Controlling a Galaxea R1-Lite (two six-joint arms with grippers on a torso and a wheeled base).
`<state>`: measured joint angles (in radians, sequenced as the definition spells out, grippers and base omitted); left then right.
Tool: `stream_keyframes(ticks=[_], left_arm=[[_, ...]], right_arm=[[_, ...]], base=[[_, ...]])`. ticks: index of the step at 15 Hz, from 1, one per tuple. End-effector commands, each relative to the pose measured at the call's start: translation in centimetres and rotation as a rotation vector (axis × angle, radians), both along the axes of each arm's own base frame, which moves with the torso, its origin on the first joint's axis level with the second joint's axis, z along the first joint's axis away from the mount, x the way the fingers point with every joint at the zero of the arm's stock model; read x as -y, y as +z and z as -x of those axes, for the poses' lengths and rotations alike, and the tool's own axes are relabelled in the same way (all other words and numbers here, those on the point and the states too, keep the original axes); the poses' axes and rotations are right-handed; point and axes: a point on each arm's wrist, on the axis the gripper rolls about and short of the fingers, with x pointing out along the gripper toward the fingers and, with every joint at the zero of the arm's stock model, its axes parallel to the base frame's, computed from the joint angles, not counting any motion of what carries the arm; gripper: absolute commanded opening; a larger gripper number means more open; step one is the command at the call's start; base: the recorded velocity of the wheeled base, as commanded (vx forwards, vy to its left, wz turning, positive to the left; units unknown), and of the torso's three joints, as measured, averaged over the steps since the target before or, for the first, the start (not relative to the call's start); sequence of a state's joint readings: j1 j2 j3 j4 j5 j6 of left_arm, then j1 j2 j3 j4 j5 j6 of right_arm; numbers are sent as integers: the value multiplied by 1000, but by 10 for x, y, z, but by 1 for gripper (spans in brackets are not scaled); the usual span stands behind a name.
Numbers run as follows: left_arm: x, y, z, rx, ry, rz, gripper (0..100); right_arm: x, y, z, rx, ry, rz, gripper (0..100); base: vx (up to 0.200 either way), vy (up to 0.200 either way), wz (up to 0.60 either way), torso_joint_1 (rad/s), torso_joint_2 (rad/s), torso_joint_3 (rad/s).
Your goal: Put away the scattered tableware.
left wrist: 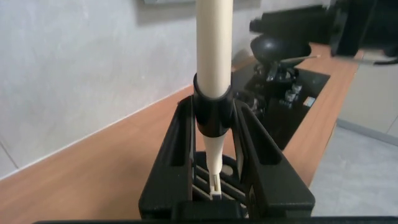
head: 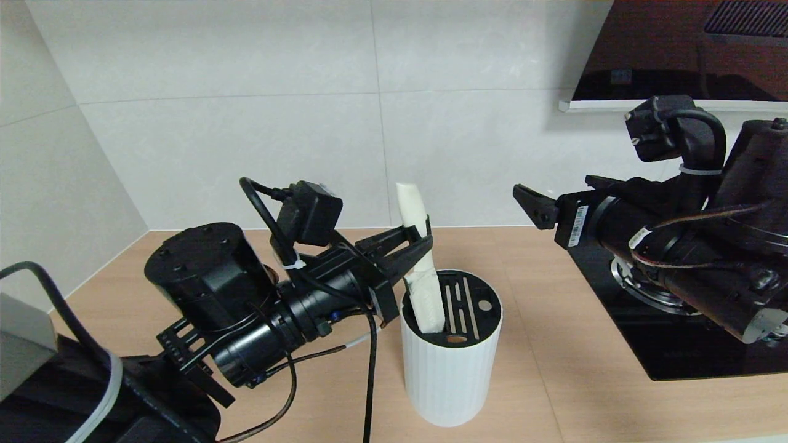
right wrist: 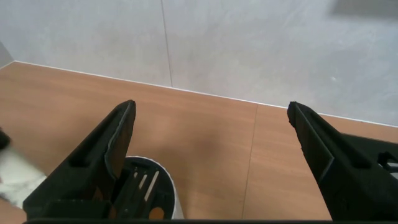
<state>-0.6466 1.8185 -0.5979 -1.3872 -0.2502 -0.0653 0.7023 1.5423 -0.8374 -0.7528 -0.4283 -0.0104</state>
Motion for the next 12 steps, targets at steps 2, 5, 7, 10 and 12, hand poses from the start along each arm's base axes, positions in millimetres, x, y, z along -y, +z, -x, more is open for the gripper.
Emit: stream_keyframes(ticks=[2, 5, 7, 10, 12], left_arm=[[5, -12, -5, -21, -2, -15, 0], [10, -22, -8, -32, -8, -23, 0], [11, -28, -7, -49, -13, -37, 0], [11, -32, -5, -61, -19, -46, 0], [13, -36, -5, -73, -24, -56, 0]], right_arm=[[0, -1, 0, -1, 1, 2, 100], [0, -1, 0, -1, 1, 2, 100], [0, -1, 0, -2, 1, 2, 100], [-1, -1, -1, -2, 1, 2, 100], [-1, -2, -1, -5, -1, 4, 100]], base=[[0, 0, 0, 0, 0, 0], [0, 0, 0, 0, 0, 0], [0, 0, 0, 0, 0, 0], [0, 0, 0, 0, 0, 0], [0, 0, 0, 0, 0, 0]])
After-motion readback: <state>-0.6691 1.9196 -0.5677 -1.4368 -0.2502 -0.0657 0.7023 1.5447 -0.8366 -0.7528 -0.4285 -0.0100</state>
